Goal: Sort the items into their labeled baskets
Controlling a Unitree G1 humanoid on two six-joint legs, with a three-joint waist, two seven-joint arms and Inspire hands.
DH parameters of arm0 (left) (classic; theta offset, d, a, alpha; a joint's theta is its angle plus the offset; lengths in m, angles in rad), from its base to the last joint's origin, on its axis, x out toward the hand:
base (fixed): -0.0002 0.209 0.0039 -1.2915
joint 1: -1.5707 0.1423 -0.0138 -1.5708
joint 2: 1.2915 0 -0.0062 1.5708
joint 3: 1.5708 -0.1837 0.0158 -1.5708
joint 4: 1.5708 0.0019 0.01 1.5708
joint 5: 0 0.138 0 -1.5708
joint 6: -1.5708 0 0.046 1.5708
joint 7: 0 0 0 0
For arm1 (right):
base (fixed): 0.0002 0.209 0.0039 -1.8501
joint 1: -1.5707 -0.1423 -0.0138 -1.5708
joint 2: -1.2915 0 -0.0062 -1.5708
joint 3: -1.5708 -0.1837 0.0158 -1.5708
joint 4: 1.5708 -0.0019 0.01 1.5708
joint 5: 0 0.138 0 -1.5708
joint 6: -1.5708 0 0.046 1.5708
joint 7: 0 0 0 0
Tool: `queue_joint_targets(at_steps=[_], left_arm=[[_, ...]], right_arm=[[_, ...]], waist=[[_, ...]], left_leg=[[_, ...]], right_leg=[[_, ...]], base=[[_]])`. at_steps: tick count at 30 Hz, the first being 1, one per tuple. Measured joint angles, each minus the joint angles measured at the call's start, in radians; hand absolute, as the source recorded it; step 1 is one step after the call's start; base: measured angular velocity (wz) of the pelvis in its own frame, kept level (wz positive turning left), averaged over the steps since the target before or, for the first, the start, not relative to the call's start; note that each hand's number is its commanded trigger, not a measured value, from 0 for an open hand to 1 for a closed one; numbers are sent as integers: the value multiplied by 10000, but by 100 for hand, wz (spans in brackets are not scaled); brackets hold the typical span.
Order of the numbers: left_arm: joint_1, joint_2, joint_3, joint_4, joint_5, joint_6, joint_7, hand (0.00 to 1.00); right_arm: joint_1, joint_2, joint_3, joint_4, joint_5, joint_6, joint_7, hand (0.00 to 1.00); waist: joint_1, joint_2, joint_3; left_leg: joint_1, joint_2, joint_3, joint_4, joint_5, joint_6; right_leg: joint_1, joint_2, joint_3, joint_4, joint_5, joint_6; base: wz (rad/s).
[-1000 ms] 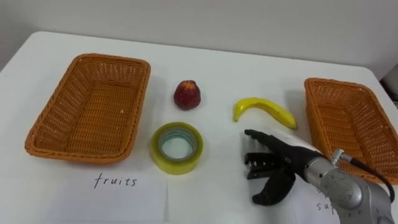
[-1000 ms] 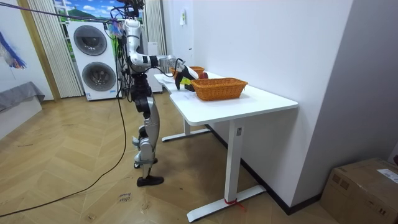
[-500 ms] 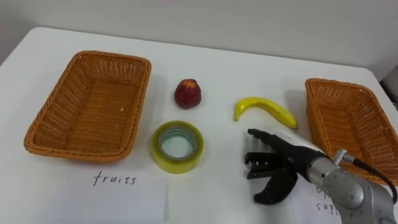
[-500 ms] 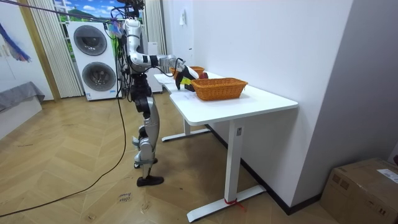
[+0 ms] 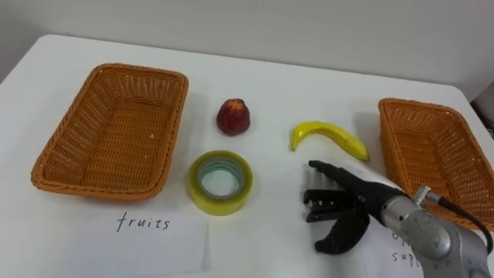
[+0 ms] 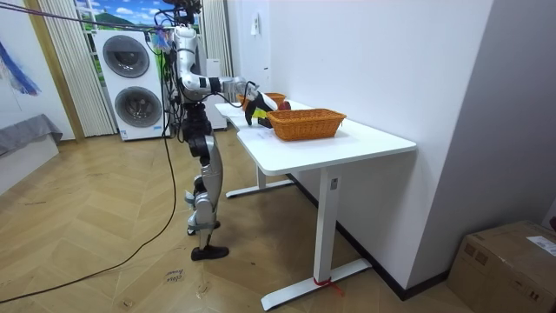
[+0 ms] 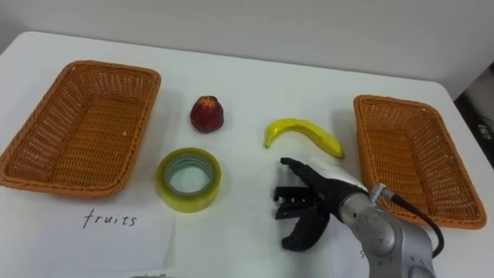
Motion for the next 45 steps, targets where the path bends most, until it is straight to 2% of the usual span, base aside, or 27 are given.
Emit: queue_joint_targets(at_steps=[12,14,15,21,28,33,45], left_arm=[[204,-25,-2,-659,-2,32,55,0],[203,-25,-1,-660,-2,32,57,0],[200,-25,-1,-646,-4,32,60,0],[238,-21,2,-593,6,126,62,0],[103,-24,-2,-299,31,238,48,0],[18,-24,7,146,74,297,-3,0],[-132,-32,7,147,67,378,8,0]], right_arm=[[-83,1,8,130,0,154,34,0],[-81,1,7,131,0,156,54,60],[-81,1,6,203,0,158,66,100],[-111,-1,36,400,-139,151,-162,100],[-867,-11,-3,1545,-462,148,-947,100],[-901,-15,5,1645,-564,136,-1238,100],[-801,-28,-7,1451,-515,161,-1336,100]], waist=[[2,6,-24],[-2,6,-29],[-1,7,-29],[36,16,-43],[254,101,-89],[262,96,-87],[225,93,-90]], left_leg=[[7,0,-96,5,1,0],[9,0,-120,4,1,0],[35,0,-134,-2,1,0],[143,2,-190,-23,0,0],[197,3,-223,1,-1,-2],[201,3,-236,-11,-2,-1],[231,3,-279,-11,-2,-1]], right_leg=[[15,1,-49,25,3,-5],[22,1,-67,31,4,-5],[46,1,-83,32,4,-5],[181,0,-124,41,9,-9],[289,-5,-197,29,12,-15],[284,-8,-218,23,12,-14],[297,0,-253,14,11,-13]], base=[[0],[0],[3],[1],[3],[0],[0]])
